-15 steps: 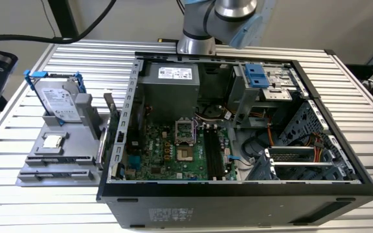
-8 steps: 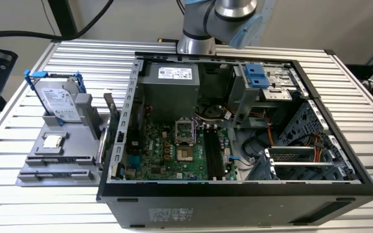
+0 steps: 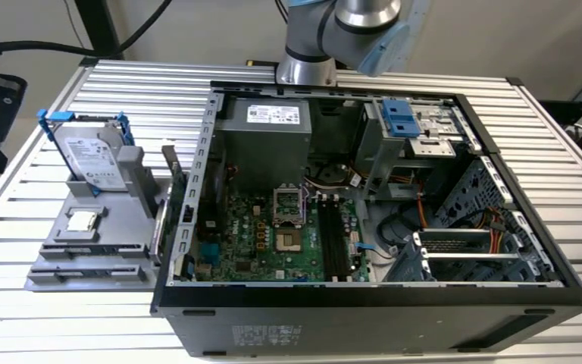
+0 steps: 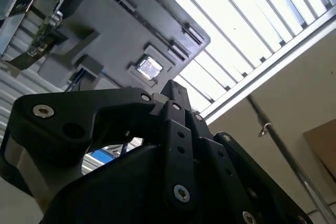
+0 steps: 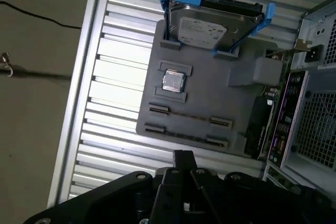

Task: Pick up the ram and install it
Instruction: 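Pick up the ram and move it above insertion slot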

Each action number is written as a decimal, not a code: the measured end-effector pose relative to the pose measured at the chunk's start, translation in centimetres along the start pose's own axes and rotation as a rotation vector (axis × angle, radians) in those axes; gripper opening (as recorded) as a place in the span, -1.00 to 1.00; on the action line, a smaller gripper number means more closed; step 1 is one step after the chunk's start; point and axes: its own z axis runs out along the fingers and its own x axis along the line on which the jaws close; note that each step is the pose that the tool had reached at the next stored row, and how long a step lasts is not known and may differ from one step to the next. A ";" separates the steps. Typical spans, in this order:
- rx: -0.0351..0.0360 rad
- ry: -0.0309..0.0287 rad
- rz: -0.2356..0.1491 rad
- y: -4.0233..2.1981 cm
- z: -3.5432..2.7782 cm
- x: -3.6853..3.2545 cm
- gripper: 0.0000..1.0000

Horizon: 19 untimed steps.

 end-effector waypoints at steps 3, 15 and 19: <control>0.0002 0.0010 -0.034 0.01 0.00 0.06 -1.00; 0.0012 0.0055 -0.184 0.05 0.00 0.23 -1.00; 0.0013 0.0080 -0.237 0.06 0.00 0.30 -1.00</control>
